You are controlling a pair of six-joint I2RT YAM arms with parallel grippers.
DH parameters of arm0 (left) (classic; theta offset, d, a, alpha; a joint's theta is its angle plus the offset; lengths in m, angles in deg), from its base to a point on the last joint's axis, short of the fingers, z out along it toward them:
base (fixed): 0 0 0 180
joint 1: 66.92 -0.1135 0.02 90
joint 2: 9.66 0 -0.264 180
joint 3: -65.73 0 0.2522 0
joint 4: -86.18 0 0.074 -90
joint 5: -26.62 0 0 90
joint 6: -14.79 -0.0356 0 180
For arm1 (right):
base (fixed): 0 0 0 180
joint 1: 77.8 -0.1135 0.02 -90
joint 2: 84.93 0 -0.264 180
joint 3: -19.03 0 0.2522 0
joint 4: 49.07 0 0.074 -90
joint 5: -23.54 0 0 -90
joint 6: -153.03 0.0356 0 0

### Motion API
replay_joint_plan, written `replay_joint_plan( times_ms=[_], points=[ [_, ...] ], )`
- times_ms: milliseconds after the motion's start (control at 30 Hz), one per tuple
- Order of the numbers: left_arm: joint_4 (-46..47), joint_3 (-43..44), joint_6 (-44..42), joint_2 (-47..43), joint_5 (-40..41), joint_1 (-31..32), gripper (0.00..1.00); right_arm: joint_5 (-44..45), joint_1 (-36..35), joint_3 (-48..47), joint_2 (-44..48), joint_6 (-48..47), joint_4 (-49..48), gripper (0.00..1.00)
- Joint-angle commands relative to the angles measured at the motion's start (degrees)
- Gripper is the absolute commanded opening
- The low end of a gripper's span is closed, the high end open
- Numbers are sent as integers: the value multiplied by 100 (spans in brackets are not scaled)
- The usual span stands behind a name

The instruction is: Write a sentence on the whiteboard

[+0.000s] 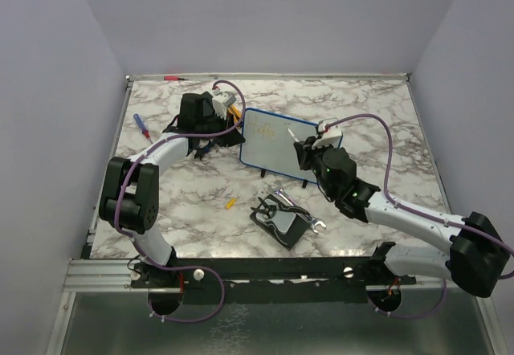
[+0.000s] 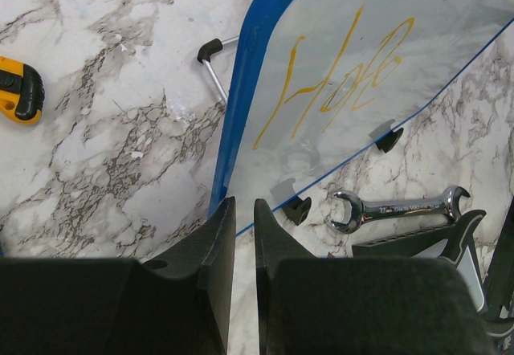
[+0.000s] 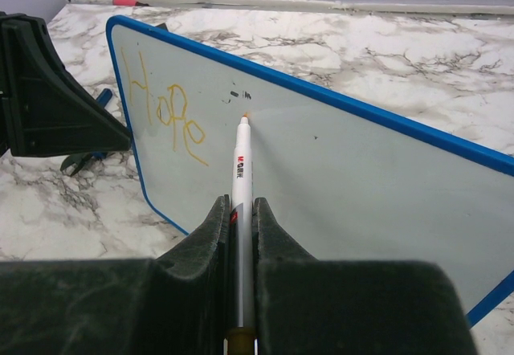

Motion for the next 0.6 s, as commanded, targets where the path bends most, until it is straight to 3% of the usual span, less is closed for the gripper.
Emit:
replay_joint_plan(
  times_ms=[0,567],
  points=[
    [-72,104,-75,-80,-22,31,16,58,25,68,-58,144,152,0],
    [-69,116,-75,-104,-26,27,16,-325,16,409,-171,683,366,0]
  ],
)
